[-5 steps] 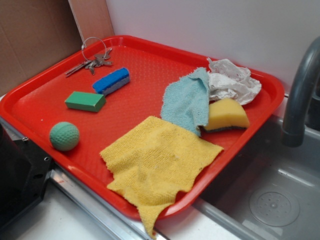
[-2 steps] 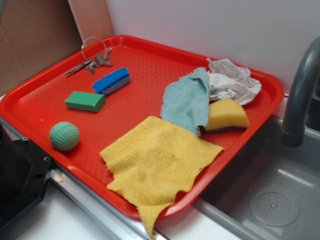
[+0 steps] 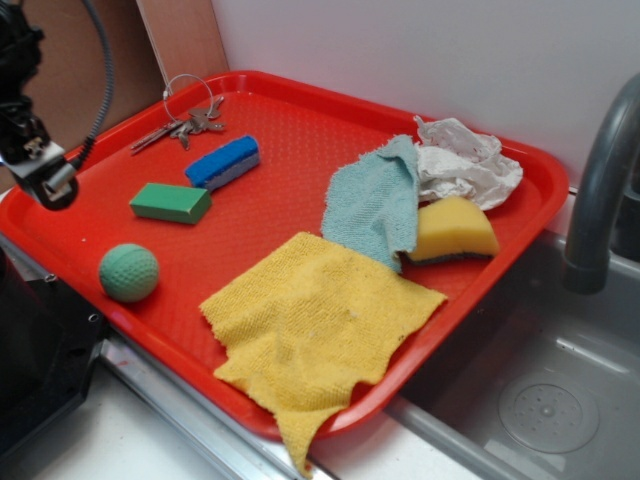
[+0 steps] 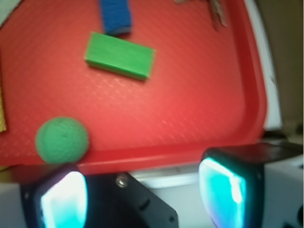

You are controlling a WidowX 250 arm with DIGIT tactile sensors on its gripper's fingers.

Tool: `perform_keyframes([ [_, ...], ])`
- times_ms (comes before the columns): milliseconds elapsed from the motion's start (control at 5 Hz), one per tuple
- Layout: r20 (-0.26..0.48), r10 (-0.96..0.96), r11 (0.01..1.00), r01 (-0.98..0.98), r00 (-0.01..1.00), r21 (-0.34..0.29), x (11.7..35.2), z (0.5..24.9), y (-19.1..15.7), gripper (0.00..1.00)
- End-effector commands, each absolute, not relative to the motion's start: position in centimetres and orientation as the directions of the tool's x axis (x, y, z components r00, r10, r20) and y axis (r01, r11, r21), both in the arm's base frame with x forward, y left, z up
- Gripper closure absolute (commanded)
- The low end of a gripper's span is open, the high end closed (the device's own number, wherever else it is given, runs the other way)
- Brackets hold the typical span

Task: Grab the green ball.

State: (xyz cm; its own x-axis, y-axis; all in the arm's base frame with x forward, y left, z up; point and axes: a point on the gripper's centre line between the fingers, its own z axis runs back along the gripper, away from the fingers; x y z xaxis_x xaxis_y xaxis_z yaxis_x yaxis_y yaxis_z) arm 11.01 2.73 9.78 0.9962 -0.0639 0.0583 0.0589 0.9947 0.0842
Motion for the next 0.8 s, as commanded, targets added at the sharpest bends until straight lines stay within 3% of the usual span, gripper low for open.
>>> perform_keyframes([
  [0, 0.086, -0.182, 0.983, 0.182, 0.980, 0.007, 13.2, 9.1, -0.9, 0.00],
  [200, 0.044, -0.204, 0.976, 0.206, 0.978, -0.066, 11.3, 7.8, -2.1, 0.00],
  [400, -0.029, -0.245, 0.968, 0.243, 0.969, -0.070, 10.7, 6.3, -2.6, 0.00],
  [600, -0.046, -0.264, 0.964, 0.262, 0.963, -0.038, 10.8, 5.2, -1.8, 0.00],
])
